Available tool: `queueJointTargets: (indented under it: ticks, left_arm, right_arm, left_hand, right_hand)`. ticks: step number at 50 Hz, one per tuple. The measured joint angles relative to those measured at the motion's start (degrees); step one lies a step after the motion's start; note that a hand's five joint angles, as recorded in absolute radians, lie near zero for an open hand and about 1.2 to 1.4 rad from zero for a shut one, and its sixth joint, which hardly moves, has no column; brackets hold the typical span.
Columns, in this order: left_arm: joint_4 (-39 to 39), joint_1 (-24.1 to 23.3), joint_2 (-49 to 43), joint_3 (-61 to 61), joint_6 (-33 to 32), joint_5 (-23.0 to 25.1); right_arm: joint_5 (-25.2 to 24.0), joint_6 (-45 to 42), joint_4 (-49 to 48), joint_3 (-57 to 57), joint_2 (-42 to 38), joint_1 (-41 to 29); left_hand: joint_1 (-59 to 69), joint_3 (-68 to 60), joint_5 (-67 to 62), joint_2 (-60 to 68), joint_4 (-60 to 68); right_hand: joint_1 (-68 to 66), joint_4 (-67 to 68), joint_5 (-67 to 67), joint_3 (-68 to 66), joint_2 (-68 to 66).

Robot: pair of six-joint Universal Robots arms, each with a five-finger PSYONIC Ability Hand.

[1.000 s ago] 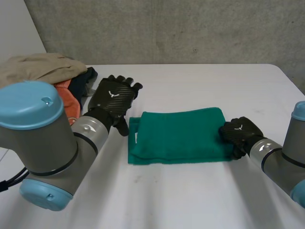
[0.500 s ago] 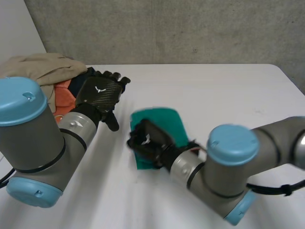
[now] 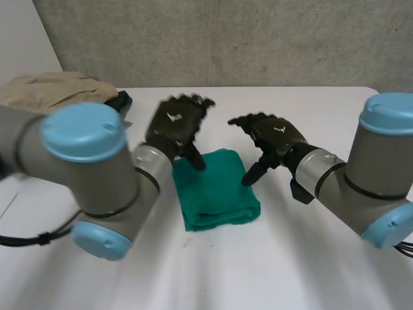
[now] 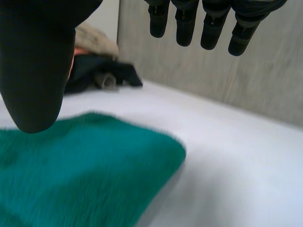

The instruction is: Fold the laundry.

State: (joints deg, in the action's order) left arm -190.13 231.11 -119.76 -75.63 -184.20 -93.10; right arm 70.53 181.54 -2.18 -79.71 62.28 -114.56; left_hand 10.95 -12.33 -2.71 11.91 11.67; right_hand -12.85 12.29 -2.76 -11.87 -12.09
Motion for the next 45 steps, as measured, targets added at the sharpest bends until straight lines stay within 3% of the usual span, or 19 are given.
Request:
queueJointTargets:
  ticks: [7, 13, 20, 24, 30, 38, 45]
  left_arm:
    - [6.03, -1.8, -9.5, 3.59, 0.93, -6.46]
    - [11.28, -1.41, -13.65, 4.45, -1.28, -11.5]
    - [13.22, -0.8, -13.4, 3.79, -3.66, -11.62]
    - [13.04, -0.6, -10.03, 4.09, -3.94, -8.82]
    - [12.11, 0.87, -1.79, 4.79, -4.0, -0.95]
    - [11.86, 3.35, 3.58, 6.65, -4.74, 18.24]
    - [13.5, 5.12, 3.73, 7.52, -5.09, 35.68]
  right_arm:
    - [-0.56, -4.05, 8.69, 9.12, -10.77, -0.3]
    - [0.26, -8.93, 10.09, 13.18, -16.71, -0.9]
    - [3.48, -13.98, 9.77, 13.63, -15.99, -1.0]
    - [5.05, -15.39, 8.57, 10.78, -11.14, -0.7]
    - [7.68, -13.02, 1.7, 1.85, -3.68, -0.16]
    - [10.07, -4.28, -4.32, -10.64, 0.48, 0.46]
    - [6.97, 0.88, -6.84, -14.73, -0.09, 0.28]
  left_hand:
    - [0.0, 0.0, 0.0, 0.0, 0.0]
    - [0.0, 0.0, 0.0, 0.0, 0.0]
    - [0.0, 0.0, 0.0, 0.0, -0.01]
    - [-0.02, 0.0, 0.0, 0.0, -0.01]
    - [-0.07, 0.0, 0.01, 0.0, -0.01]
    - [0.0, 0.0, 0.01, 0.0, 0.0]
    - [0.0, 0.0, 0.01, 0.0, 0.0]
  right_hand:
    - [0.0, 0.0, 0.0, 0.0, 0.0]
    - [-1.33, 2.01, -1.9, -2.47, -2.3]
    - [-5.16, 6.0, -4.68, -6.46, -5.95]
    - [-4.96, 5.87, -4.5, -6.28, -5.8]
    - [-4.23, 3.93, -2.06, -4.04, -4.4]
    - [-3.74, 3.28, -1.27, -3.35, -3.34]
    - [-3.74, 3.28, -1.27, -3.35, -3.34]
